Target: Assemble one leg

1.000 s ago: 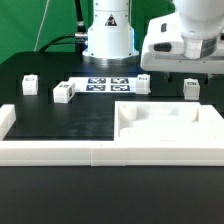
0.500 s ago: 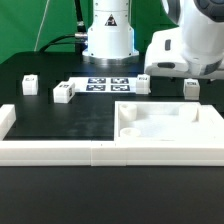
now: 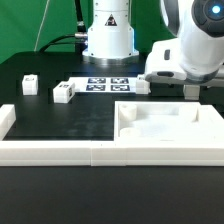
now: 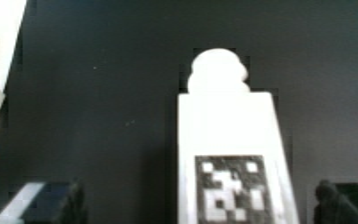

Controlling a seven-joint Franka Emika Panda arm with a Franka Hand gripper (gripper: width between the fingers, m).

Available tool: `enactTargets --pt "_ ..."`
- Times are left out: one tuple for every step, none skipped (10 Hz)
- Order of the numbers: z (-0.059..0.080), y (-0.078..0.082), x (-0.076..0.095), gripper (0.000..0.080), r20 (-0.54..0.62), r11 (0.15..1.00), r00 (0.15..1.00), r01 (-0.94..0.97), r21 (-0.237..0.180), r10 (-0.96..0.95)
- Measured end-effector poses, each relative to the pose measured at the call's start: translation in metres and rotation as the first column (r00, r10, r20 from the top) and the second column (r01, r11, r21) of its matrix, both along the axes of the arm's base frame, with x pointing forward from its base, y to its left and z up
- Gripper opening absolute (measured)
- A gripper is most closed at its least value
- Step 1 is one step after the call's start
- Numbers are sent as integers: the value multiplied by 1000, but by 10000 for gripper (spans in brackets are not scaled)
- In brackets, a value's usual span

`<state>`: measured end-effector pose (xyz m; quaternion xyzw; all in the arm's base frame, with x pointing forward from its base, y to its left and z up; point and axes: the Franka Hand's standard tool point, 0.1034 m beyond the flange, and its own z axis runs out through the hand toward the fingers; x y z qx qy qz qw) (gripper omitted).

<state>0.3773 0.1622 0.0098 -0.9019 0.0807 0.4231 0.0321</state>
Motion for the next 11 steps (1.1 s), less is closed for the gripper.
enactTargets --pt "-3 1 -3 648 4 1000 1000 -3 -2 3" --pt "-3 3 -6 648 0 1000 1000 -8 -3 8" --pt "-4 3 -6 648 -1 1000 1000 -10 -3 10" --pt "-4 3 -6 533 -1 1000 1000 -10 -3 10" --pt "-4 3 -6 396 -1 1000 1000 -10 -3 10" --pt "-4 3 -6 396 -1 1000 1000 -10 -3 10" --pt "-4 3 -6 283 -1 1000 1000 -10 -3 10" --pt "-4 3 -6 283 -1 1000 1000 -10 -3 10" --pt "-4 3 -6 283 -1 1000 1000 -10 -3 10" --pt "-4 3 -6 283 -1 1000 1000 -10 -3 10" --pt "-4 3 -6 283 -1 1000 1000 -10 -3 10"
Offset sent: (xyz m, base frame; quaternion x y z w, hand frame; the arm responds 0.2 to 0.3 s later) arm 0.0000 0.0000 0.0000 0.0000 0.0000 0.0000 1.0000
